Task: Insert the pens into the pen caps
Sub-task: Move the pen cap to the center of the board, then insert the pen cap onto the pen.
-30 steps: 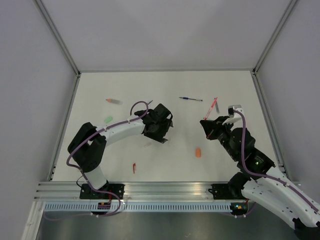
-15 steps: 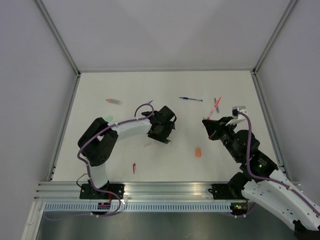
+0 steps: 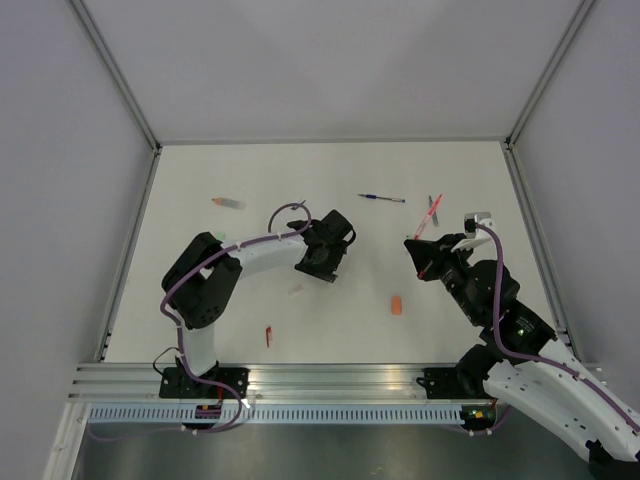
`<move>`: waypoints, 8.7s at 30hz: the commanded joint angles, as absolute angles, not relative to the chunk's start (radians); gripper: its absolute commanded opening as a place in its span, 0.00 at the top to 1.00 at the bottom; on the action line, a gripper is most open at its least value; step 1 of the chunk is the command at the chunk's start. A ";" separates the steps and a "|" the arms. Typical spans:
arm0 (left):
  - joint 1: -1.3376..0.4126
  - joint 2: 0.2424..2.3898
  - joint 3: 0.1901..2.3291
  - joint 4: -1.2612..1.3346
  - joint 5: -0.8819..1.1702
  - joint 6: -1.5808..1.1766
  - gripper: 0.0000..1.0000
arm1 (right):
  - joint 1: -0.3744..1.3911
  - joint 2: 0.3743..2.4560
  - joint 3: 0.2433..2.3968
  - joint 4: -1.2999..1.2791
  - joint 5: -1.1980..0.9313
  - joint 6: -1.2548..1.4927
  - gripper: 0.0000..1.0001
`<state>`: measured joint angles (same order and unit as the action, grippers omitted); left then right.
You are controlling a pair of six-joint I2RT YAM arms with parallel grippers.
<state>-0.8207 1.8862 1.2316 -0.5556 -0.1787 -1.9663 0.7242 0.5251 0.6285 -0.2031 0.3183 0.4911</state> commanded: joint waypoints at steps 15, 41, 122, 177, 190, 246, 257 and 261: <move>-0.614 1.563 1.276 -0.926 -0.488 -1.794 0.29 | 0.723 0.586 0.617 -0.172 0.307 0.479 1.00; -0.129 1.606 1.046 -0.368 -0.269 -0.796 0.54 | 0.723 0.551 0.618 -0.176 0.264 0.483 1.00; -0.054 1.914 1.233 -0.356 0.119 -0.199 0.93 | 0.723 0.561 0.624 -0.175 0.242 0.486 1.00; -0.713 1.901 1.336 -0.640 0.134 0.601 0.98 | 0.723 0.546 0.621 -0.182 0.311 0.489 1.00; -0.860 1.807 1.168 -0.534 0.310 0.905 0.98 | 0.723 0.489 0.614 -0.189 0.362 0.494 0.99; -0.772 1.381 1.121 0.046 -0.009 -0.745 0.00 | 0.723 0.400 0.595 -0.202 0.459 0.508 1.00; -0.773 1.391 1.108 -0.342 -0.403 -1.634 0.00 | 0.723 0.394 0.595 -0.202 0.457 0.511 1.00; -0.788 1.471 1.179 -0.817 -0.396 -2.041 0.04 | 0.723 0.388 0.597 -0.204 0.454 0.512 1.00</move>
<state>-0.7757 1.4055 1.1309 -0.4377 -0.3359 -1.6054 0.7235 0.4000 0.5949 -0.2100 0.4435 0.5018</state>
